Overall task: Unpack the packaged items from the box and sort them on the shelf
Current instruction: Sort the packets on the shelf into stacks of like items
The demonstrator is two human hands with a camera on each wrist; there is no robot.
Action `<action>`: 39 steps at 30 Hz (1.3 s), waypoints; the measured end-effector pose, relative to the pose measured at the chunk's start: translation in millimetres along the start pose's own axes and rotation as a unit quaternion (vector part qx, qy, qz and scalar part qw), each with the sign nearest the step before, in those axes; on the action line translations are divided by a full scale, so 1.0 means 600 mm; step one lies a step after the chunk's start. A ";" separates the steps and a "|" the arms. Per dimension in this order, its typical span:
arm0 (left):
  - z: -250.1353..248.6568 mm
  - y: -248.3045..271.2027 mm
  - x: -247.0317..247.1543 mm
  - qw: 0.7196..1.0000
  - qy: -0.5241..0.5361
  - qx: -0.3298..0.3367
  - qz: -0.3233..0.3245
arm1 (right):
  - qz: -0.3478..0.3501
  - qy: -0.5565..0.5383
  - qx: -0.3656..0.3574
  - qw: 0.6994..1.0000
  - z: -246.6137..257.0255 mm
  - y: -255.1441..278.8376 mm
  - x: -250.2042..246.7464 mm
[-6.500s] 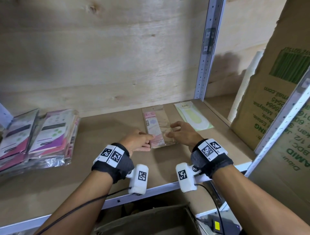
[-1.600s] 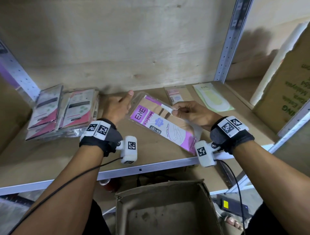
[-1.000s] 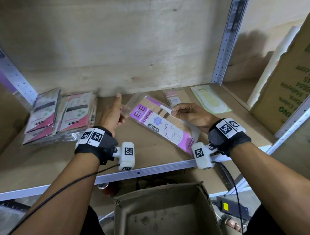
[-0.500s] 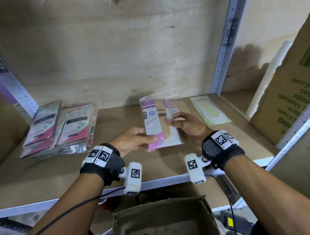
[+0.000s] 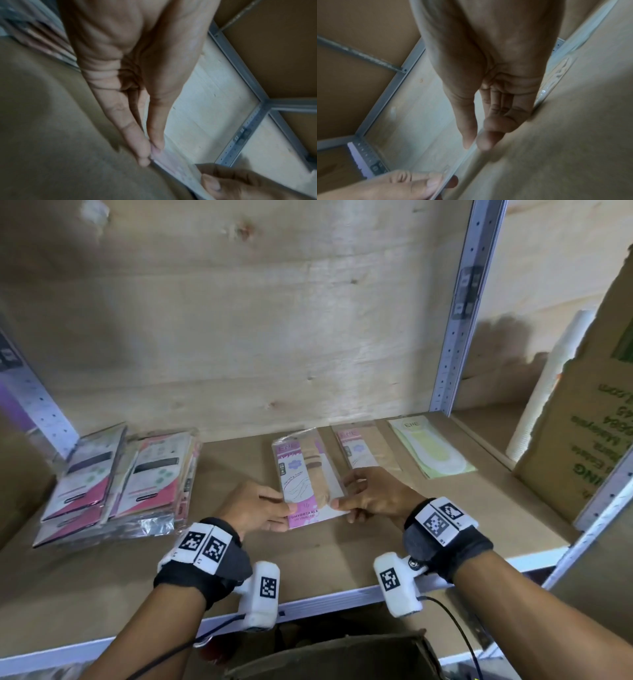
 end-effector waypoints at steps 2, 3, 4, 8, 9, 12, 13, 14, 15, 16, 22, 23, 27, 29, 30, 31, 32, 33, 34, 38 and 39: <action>0.004 -0.002 -0.004 0.999 -0.018 -0.012 -0.034 | -0.007 0.068 0.021 0.997 -0.002 -0.004 0.004; 0.006 -0.002 -0.006 0.999 -0.028 -0.019 -0.043 | -0.011 0.101 0.031 0.994 -0.003 -0.004 0.004; 0.007 -0.001 -0.008 0.998 -0.038 -0.026 -0.046 | -0.014 0.127 0.038 0.991 -0.003 -0.004 0.005; 0.009 0.003 -0.012 0.996 -0.068 -0.035 -0.050 | -0.048 0.190 0.043 0.980 0.001 -0.001 0.005; 0.009 0.004 -0.011 0.996 -0.069 -0.034 -0.048 | -0.061 0.200 0.041 0.977 0.003 0.000 0.003; 0.006 0.004 0.002 0.996 -0.072 -0.036 -0.038 | -0.075 0.187 0.024 0.979 0.005 0.000 0.004; 0.005 0.004 0.005 0.996 -0.072 -0.036 -0.036 | -0.072 0.162 0.017 0.984 0.005 -0.002 0.006; 0.004 0.004 0.007 0.996 -0.072 -0.034 -0.035 | -0.068 0.140 0.011 0.988 0.005 -0.005 0.008; 0.003 0.004 0.008 0.996 -0.071 -0.032 -0.035 | -0.066 0.128 0.006 0.990 0.006 -0.008 0.009; 0.002 0.004 0.007 0.996 -0.070 -0.030 -0.035 | -0.068 0.127 0.003 0.990 0.007 -0.011 0.010; -0.001 0.001 0.002 0.998 -0.028 -0.020 -0.049 | -0.085 0.165 -0.006 0.983 0.011 -0.018 0.010; -0.002 0.000 0.003 0.998 -0.023 -0.014 -0.051 | -0.086 0.161 -0.007 0.983 0.012 -0.020 0.009; -0.008 -0.007 0.003 0.997 -0.012 0.004 -0.070 | -0.079 0.090 -0.013 0.993 0.014 -0.026 0.008; -0.009 -0.010 0.000 0.996 -0.014 0.009 -0.084 | -0.076 0.045 -0.013 0.996 0.013 -0.028 0.007; -0.009 -0.011 -0.001 0.996 -0.012 0.011 -0.087 | -0.072 0.032 -0.012 0.997 0.012 -0.030 0.007; -0.009 -0.013 -0.001 0.996 -0.010 0.012 -0.089 | -0.068 0.025 -0.011 0.997 0.013 -0.032 0.007; -0.010 -0.015 -0.002 0.996 -0.008 0.012 -0.089 | -0.066 0.022 -0.010 0.998 0.013 -0.034 0.006; -0.010 -0.017 -0.002 0.996 -0.008 0.012 -0.091 | -0.066 0.024 -0.011 0.997 0.013 -0.036 0.004; -0.010 -0.018 -0.003 0.995 -0.007 0.012 -0.095 | -0.069 0.027 -0.011 0.997 0.013 -0.037 0.004; -0.011 -0.025 -0.004 0.994 -0.007 0.014 -0.106 | -0.072 0.053 -0.013 0.996 0.018 -0.036 0.005; -0.011 -0.026 -0.005 0.994 -0.008 0.015 -0.107 | -0.072 0.059 -0.014 0.996 0.019 -0.036 0.005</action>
Point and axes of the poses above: each hand's wrist, its own y-axis away from the middle knuckle, its own x-axis out of the palm, z = x × y, the point moved 6 cm from there along -y, towards the middle knuckle, and after that the axes turned 11 degrees about z, right-handed, at the moved point
